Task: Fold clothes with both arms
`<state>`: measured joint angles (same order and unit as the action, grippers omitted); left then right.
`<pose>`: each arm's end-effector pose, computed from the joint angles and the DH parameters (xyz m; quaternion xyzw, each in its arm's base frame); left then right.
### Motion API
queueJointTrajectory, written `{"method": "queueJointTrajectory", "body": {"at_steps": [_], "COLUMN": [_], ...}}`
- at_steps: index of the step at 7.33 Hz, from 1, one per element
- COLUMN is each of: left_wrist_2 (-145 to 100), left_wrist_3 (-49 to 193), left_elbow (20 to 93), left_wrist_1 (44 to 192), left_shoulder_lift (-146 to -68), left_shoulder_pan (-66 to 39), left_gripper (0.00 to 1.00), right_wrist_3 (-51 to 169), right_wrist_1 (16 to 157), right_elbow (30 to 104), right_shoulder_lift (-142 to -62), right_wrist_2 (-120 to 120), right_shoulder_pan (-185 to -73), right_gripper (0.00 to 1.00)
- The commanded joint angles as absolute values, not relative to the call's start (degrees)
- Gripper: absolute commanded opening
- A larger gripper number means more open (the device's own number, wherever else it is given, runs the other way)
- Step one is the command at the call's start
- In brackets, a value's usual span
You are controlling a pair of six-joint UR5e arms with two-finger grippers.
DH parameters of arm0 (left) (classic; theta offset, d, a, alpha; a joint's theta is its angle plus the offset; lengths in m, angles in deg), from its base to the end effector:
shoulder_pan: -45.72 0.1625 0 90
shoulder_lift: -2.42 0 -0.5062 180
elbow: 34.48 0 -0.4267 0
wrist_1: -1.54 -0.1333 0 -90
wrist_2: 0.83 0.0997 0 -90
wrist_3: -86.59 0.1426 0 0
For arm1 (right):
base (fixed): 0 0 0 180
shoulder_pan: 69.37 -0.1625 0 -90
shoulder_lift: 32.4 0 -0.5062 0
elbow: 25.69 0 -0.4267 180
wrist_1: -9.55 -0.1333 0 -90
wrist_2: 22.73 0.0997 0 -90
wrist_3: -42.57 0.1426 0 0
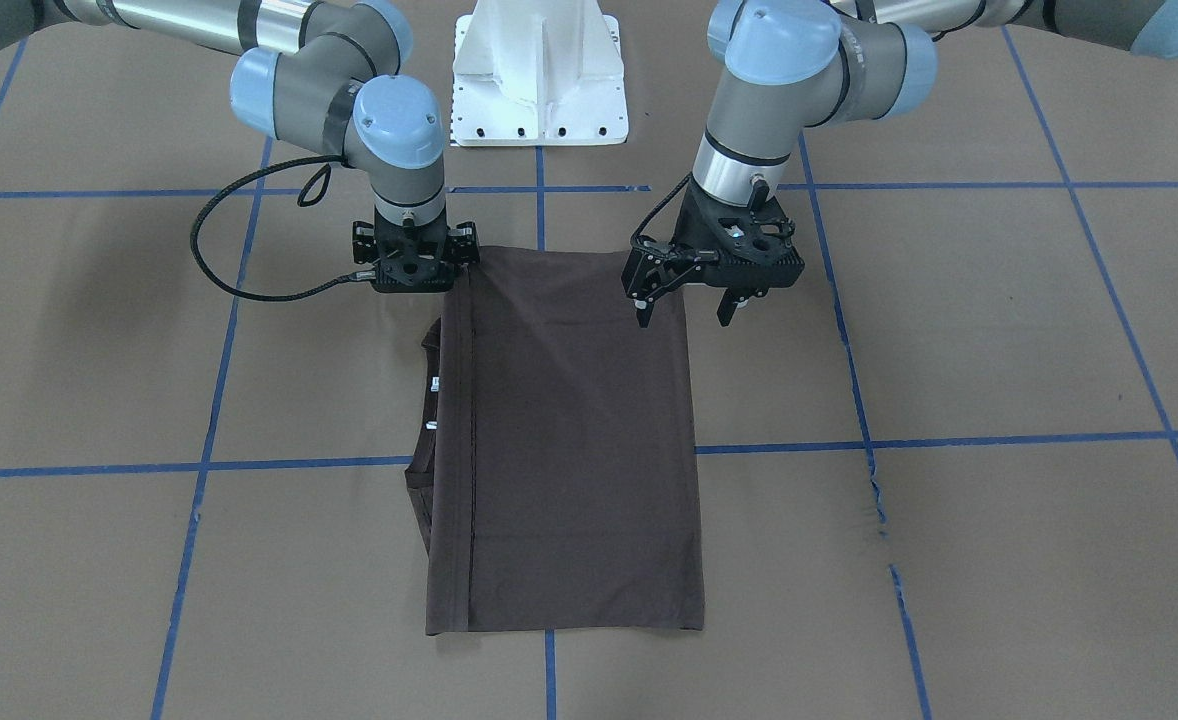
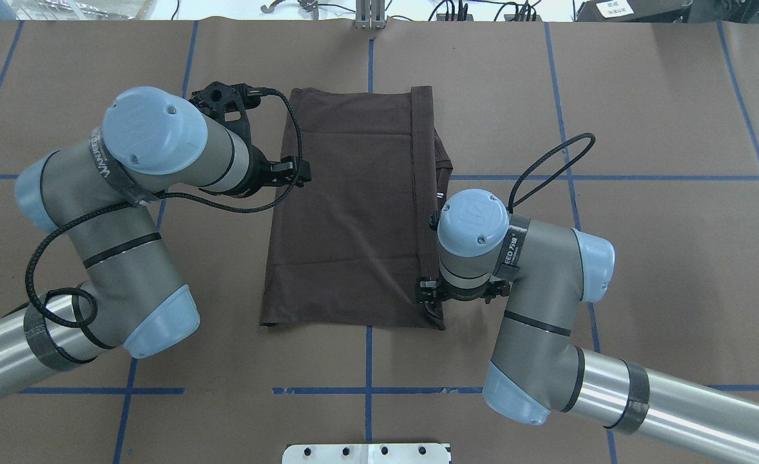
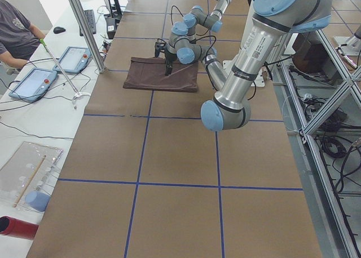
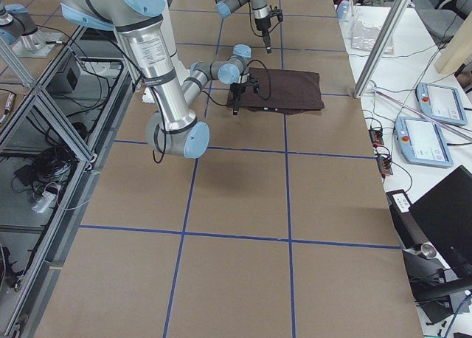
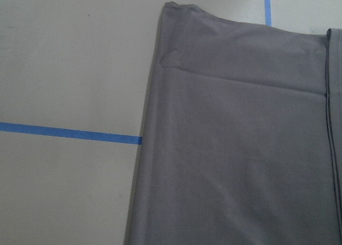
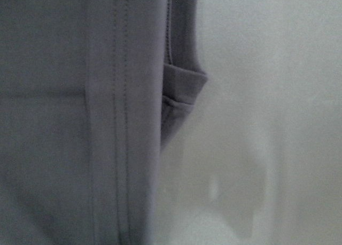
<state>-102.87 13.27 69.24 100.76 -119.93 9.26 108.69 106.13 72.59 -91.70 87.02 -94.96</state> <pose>0.5323 -0.5220 0.2803 0.1233 0.4543 -0.1034 0.8762 -0.6363 -0.3991 0.3892 -0.0346 -0.3185 -0.0337 0.9467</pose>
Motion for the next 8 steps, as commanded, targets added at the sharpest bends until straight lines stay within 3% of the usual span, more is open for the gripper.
{"method": "queueJointTrajectory", "body": {"at_steps": [1, 8], "left_wrist_2": [-102.9, -102.8], "left_wrist_3": [13.2, 13.5], "left_elbow": [69.1, 67.9], "left_wrist_1": [101.8, 102.4], "left_shoulder_lift": [-119.8, -119.7], "left_shoulder_pan": [9.2, 9.2], "left_gripper": [1.0, 1.0], "right_wrist_3": [108.7, 103.5], "right_wrist_1": [106.6, 105.6], "right_elbow": [73.1, 76.6], "right_shoulder_lift": [-92.7, -90.2], "right_wrist_2": [86.9, 80.1], "right_shoulder_pan": [-95.8, -91.0], "right_gripper": [1.0, 0.99]}}
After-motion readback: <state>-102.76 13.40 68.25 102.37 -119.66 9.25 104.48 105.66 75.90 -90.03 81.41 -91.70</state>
